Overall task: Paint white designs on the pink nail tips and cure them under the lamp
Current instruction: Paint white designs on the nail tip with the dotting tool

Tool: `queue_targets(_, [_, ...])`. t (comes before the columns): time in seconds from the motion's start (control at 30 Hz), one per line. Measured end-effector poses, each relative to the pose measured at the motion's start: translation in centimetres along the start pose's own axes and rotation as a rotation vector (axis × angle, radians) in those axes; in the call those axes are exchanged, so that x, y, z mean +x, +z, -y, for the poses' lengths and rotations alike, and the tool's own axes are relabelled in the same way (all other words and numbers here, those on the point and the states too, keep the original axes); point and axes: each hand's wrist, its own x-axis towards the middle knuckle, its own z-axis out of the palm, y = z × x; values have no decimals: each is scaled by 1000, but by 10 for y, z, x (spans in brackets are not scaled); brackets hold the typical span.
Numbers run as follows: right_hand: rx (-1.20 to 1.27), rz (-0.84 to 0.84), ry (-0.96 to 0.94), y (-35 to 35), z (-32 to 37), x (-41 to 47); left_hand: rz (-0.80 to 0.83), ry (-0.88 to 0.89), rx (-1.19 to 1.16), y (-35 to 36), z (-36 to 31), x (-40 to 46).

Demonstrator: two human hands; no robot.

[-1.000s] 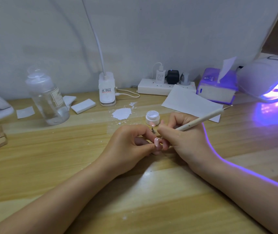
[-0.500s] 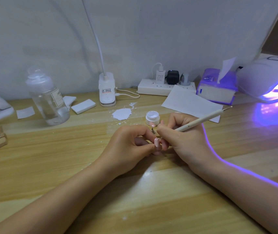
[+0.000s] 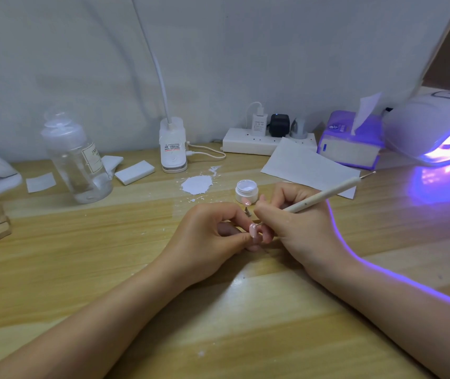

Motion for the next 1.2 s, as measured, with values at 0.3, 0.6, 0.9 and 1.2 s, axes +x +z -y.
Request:
queue_targets(0.3, [-8, -3, -13, 0, 1, 0, 0, 1, -14, 0, 1, 0])
queue_targets(0.6, [-8, -8, -9, 0, 2, 0, 5, 0, -11, 0, 1, 0])
queue_targets(0.9, [15, -49, 4, -1, 2, 2, -3, -12, -35, 1, -1, 0])
queue_targets(1.2, [46, -16, 10, -2, 3, 2, -5, -6, -40, 1, 1, 0])
